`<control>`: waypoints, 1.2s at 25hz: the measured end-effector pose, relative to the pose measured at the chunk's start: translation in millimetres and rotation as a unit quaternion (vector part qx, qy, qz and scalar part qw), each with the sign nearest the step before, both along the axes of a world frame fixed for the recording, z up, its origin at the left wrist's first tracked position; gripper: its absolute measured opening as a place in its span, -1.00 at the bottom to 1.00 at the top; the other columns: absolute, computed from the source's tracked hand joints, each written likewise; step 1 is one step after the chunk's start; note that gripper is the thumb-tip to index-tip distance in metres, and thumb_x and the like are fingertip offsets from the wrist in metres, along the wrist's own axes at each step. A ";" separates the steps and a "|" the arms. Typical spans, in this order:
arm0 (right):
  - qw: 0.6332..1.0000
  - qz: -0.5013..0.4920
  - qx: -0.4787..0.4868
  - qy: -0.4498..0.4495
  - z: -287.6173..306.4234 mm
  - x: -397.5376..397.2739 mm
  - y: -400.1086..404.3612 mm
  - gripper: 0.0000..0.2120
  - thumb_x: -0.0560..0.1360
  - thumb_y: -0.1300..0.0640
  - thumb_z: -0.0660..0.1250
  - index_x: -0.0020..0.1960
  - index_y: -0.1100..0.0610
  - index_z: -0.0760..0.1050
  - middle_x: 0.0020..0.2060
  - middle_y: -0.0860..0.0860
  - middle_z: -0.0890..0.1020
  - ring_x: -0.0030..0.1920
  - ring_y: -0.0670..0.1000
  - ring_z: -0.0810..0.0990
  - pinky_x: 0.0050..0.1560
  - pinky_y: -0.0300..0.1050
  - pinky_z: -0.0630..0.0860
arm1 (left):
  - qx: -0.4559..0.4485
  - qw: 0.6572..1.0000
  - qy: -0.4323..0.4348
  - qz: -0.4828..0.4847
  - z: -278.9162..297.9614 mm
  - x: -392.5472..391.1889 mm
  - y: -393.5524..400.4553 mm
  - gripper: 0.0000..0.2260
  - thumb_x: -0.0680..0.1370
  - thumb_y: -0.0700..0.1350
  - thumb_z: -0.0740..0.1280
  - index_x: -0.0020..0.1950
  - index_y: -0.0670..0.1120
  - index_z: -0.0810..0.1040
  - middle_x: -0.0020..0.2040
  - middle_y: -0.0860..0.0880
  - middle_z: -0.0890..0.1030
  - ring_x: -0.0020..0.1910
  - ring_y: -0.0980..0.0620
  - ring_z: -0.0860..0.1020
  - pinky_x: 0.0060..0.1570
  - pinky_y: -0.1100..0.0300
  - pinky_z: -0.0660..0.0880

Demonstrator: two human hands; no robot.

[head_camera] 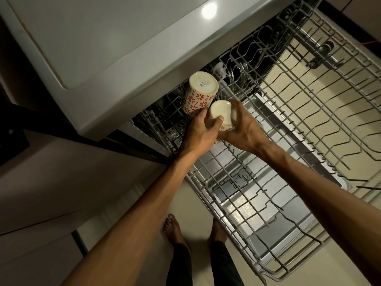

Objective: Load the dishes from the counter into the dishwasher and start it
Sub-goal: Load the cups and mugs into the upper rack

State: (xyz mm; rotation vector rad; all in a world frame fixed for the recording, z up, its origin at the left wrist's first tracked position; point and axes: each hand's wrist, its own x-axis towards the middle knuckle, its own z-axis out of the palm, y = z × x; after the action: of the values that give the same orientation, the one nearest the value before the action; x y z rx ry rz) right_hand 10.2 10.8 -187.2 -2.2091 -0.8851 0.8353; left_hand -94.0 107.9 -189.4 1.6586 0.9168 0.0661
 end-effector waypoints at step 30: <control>0.968 -0.108 0.218 0.053 222.8 -114.1 -27.0 -0.84 0.50 0.15 0.37 0.09 0.08 0.56 -0.08 -0.12 0.66 -0.01 -0.16 0.64 -0.05 -0.43 0.52 | 0.010 0.965 -0.128 0.228 204.1 -181.3 -56.2 -0.72 0.58 -0.02 0.32 0.29 0.04 0.56 0.19 0.20 0.61 0.22 0.29 0.52 0.20 0.37 0.46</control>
State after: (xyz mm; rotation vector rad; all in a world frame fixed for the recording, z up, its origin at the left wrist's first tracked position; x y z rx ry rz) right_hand -103.9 -16.2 35.7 -1.8162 -0.6836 0.5833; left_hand -275.3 51.8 14.7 1.3870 1.0808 0.5925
